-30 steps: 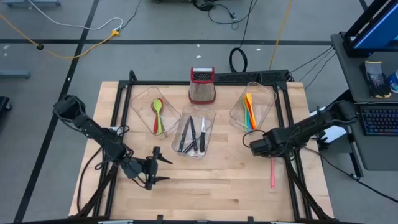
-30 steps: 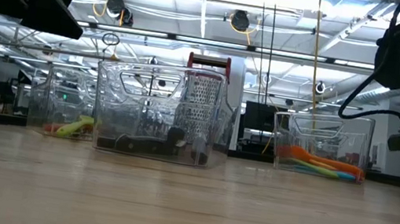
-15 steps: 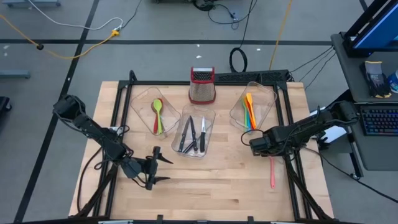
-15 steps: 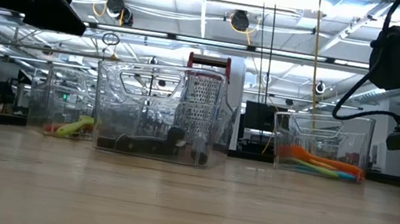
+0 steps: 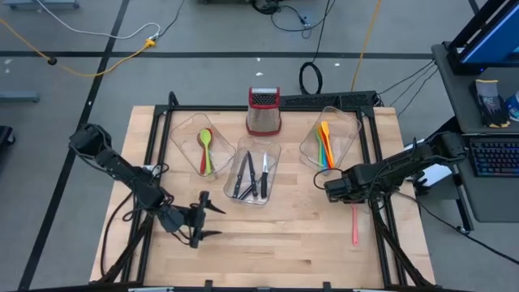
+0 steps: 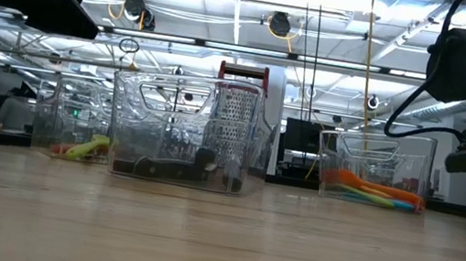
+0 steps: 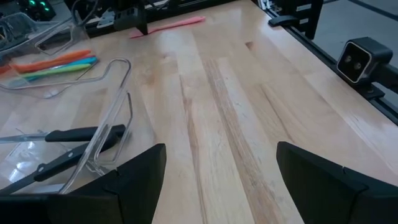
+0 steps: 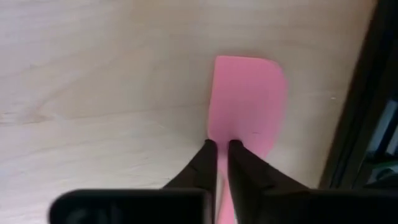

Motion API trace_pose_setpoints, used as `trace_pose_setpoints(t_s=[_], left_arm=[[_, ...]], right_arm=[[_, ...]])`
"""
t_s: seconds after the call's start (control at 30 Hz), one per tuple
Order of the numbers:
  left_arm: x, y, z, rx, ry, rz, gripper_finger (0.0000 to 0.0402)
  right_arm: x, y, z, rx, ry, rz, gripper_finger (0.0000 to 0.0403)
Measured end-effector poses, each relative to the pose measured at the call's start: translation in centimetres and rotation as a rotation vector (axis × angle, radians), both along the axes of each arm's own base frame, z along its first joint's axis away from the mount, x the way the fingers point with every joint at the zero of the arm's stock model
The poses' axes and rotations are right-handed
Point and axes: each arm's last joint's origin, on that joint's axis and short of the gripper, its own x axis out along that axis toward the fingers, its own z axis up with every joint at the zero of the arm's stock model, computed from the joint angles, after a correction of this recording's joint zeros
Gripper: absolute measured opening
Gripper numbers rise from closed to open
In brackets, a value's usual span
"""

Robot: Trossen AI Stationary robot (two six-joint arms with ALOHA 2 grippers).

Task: Pick & Place Kitchen Items
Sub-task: Put the pink spatula on the right transparent bin

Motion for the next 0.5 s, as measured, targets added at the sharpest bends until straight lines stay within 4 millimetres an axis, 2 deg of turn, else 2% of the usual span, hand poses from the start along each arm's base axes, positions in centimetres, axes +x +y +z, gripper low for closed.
trace_pose_setpoints(t_s=[0.27, 0.5], left_arm=[[-0.5, -0.6, 0.0, 0.003, 0.003, -0.033, 0.0308], [-0.7, -0.8, 0.0, 0.021, -0.010, -0.018, 0.0308]], right_arm=[[0.3, 0.2, 0.0, 0.001, -0.020, -0.005, 0.0001], [1.7, 1.3, 0.9, 0.017, -0.107, 0.058, 0.0002]])
